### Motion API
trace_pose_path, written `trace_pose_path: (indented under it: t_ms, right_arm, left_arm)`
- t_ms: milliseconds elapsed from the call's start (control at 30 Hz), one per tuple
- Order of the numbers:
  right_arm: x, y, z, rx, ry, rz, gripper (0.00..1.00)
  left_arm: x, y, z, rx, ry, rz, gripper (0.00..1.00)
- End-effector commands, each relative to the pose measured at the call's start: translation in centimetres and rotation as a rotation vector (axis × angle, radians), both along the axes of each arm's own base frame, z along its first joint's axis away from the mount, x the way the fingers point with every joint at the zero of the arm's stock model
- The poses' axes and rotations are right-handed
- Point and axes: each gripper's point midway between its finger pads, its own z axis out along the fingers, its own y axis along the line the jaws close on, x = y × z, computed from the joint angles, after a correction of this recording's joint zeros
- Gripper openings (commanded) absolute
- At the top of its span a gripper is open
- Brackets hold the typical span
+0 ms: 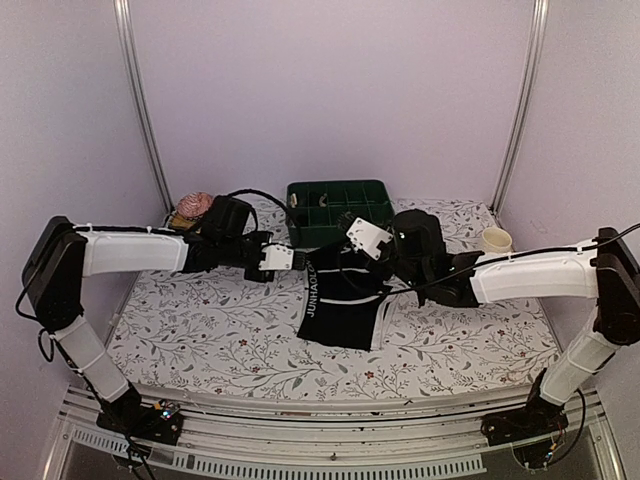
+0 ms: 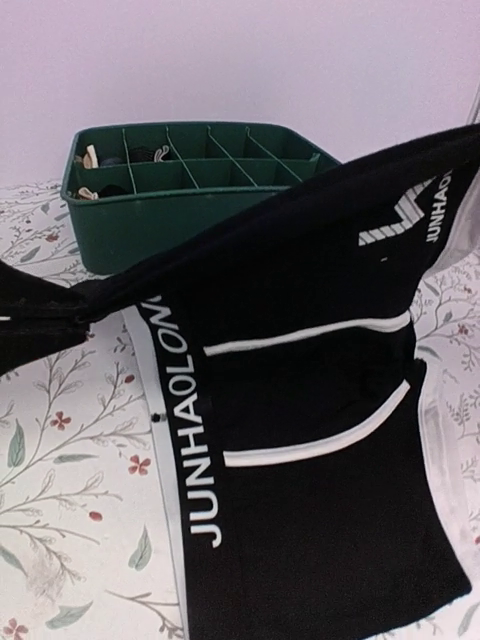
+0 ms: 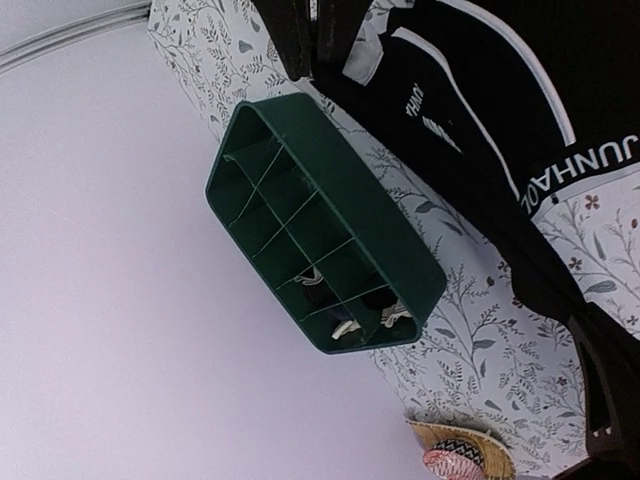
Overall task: Roll the underwear
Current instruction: Fold the underwear at the center of the board.
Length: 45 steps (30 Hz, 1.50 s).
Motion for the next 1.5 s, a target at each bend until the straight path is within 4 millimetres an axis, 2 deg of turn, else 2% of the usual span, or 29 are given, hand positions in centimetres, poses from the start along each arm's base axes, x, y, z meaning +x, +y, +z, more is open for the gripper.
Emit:
trace_pose_path:
  t_ms: [0,133,300,600,833,1100,1367,1467]
  right_arm:
    - [-3.2,-2.1,-2.6,-0.095,0.098,-0.097,0.02]
    - [-5.8,-2.8,-5.1,-0.137,0.169,-0.116,0.02]
    - [-8.1,-3.8,-7.8,-0.183,0.246,-0.160,0.02]
    - [-11.5,-5.1,-10.1,-0.241,0.319,-0.230,0.02]
    - [-13.9,-4.9,-11.5,-0.263,0.368,-0.231,0.02]
    - [-15.0,-4.5,-13.9,-0.302,0.419,-0.210,0.02]
    - [-15.1,-4.0,-14.8,-0.312,0.433,-0.198,0.02]
    - [-15.2,-3.8,-14.9,-0.307,0.443,-0.185,0.02]
  left_arm:
    - [-2.4,0.3,-2.4,0.081,0.034,-0.038,0.00]
    - [-3.6,0.1,-3.4,0.106,0.042,-0.058,0.00]
    - [-5.0,-0.2,-3.6,0.111,0.049,-0.092,0.00]
    - [-7.9,-0.3,-5.2,0.141,0.094,-0.148,0.00]
    - [-9.9,-0.5,-7.2,0.177,0.133,-0.179,0.00]
    - [-11.6,-0.2,-7.9,0.200,0.182,-0.205,0.00]
    - [-12.6,0.0,-9.8,0.255,0.238,-0.197,0.00]
    - [-13.0,0.2,-10.5,0.273,0.258,-0.199,0.04]
